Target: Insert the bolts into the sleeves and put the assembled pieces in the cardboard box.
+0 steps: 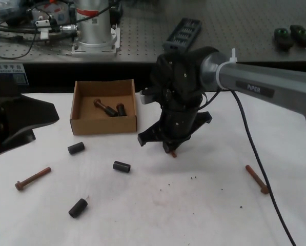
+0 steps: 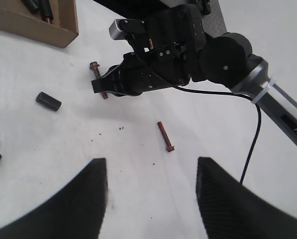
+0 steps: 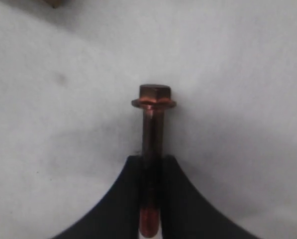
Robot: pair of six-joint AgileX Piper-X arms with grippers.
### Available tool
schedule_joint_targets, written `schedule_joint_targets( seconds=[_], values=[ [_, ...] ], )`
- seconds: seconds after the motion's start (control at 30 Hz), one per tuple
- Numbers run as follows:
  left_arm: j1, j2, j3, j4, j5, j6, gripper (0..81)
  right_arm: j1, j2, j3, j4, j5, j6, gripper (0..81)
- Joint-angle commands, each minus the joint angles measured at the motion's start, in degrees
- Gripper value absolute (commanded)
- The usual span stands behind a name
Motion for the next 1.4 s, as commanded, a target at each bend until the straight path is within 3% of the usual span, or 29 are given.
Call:
schedule_joint_targets(
  seconds=[0.0,0.17,0.4,0.7,0.93,1.37],
  values=[
    [0.18,-0.44,-0.33,-0.27,0.74,-0.66,40.2,0.24,0.71,0.02,5.02,-0.06,1.71,4.2],
    [0.18,-0.44,-0.33,-0.27,0.74,-0.66,40.2,0.57,-1.19,0.02,10.89,-1.89,4.52,4.3],
    [0.18,-0.44,-0.33,-0.32,-1.23,-0.21,40.2,3.11,-9.63,0.02,9.25,-1.78,15.2,4.3],
    [0.18,-8.65,-0.43,-0.3,-15.0,9.04,40.2,8.09,-14.1,1.15,5.75,-1.78,18.7,4.3],
    [0.18,-19.64,-0.43,2.96,-23.22,10.53,40.2,14.16,-14.37,10.01,0.77,-3.9,26.22,4.3],
    [0.18,-22.85,-0.43,8.96,-23.28,10.53,40.2,25.79,-14.94,13.6,-2.79,-1.47,31.74,4.3]
  ],
)
